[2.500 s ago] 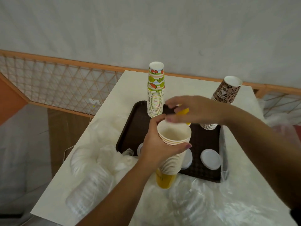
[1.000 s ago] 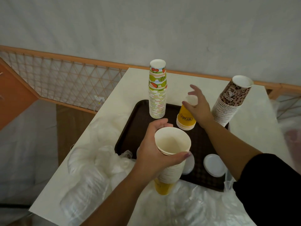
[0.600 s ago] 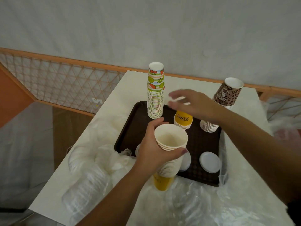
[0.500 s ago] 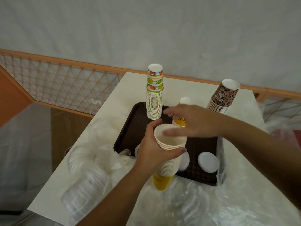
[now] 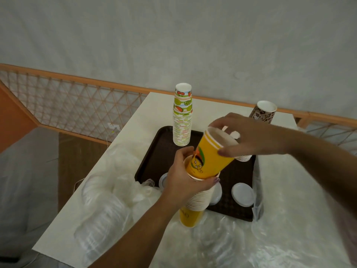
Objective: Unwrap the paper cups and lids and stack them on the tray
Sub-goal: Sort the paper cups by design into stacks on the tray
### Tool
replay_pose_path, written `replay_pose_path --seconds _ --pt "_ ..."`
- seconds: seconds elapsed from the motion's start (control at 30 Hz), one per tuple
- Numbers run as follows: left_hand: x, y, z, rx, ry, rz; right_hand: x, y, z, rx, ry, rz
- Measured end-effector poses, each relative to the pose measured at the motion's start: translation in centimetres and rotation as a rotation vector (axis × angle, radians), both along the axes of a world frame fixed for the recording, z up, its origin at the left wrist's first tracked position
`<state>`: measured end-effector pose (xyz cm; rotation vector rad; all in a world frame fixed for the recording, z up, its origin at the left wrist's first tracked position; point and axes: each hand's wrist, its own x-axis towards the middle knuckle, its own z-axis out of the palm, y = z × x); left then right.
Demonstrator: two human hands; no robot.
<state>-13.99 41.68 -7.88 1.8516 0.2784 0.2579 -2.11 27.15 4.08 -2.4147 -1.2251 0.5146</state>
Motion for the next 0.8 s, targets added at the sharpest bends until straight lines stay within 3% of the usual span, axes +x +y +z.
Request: replay_pose_path --seconds 0.13,0.33,0.4,0.57,0.8 --pt "0.0 -0.3 -0.1 0.040 -0.002 -0.008 3.1 -2.7 -0.1 0.023 0.385 0.015" --pt "0.3 0.1 -0.4 0.040 0.019 0.044 4.8 -3.0 -4.3 -0.160 0.250 0.146" --pt "0.3 0.2 -0.5 0.064 0.019 0.055 4.5 -1.9 -6.1 -0.042 0.327 0.070" --pt "0.3 0.5 -0.5 0.045 0.034 0.047 8.8 1.3 -10.2 0.528 0.451 -0.390" --pt "0.3 0.4 -0.6 0.020 0.038 0.053 12.5 3.6 -16.0 0.759 0.426 -0.681"
